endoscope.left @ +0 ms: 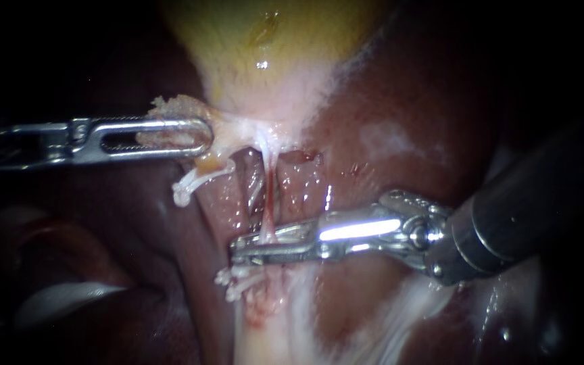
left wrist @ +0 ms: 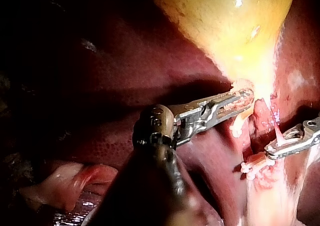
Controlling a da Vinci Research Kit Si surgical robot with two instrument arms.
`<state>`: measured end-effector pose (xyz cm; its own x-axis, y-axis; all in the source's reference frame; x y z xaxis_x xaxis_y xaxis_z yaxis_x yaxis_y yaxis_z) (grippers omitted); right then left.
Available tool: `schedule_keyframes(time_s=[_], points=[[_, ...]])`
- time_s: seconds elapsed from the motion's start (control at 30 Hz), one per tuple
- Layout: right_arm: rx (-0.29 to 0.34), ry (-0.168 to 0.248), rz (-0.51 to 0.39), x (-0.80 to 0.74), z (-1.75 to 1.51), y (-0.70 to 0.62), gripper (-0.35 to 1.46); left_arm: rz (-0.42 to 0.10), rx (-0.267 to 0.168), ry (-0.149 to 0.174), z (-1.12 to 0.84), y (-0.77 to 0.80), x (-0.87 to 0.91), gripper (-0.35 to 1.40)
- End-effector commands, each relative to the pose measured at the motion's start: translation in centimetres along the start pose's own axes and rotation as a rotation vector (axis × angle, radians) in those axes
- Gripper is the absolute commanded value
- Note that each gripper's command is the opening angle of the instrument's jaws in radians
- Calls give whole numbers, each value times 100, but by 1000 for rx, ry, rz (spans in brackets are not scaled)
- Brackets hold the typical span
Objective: Going back second clip right tube
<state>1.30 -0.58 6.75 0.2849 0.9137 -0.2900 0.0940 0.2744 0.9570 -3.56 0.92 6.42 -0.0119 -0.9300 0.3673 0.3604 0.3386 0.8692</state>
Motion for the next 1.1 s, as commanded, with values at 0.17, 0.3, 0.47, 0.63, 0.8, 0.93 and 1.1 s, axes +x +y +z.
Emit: schedule_keyframes(time_s=[0.17, 0.3, 0.47, 0.63, 0.8, 0.93, 1.1], points=[[0, 0, 0, 0, 0, 0, -35, 0, 0, 0, 0, 0, 0, -35], [0, 0, 0, 0, 0, -1, -35, 0, 0, 0, 0, 0, 0, -35], [-2, 2, 0, 0, 0, -1, -35, 0, -1, 0, 0, 0, 0, -35], [-18, 11, -13, -2, 1, -3, -26, 0, -1, -1, 0, -1, 0, -35], [-34, 21, -25, -1, 10, -6, 29, 0, -1, -1, 0, -1, 0, -35], [-83, 54, -25, -1, 18, -9, 43, 0, -1, -1, 0, -1, 0, -35], [-115, 73, -36, 0, 21, -7, 49, 0, -1, -1, 0, -2, 0, -35]])
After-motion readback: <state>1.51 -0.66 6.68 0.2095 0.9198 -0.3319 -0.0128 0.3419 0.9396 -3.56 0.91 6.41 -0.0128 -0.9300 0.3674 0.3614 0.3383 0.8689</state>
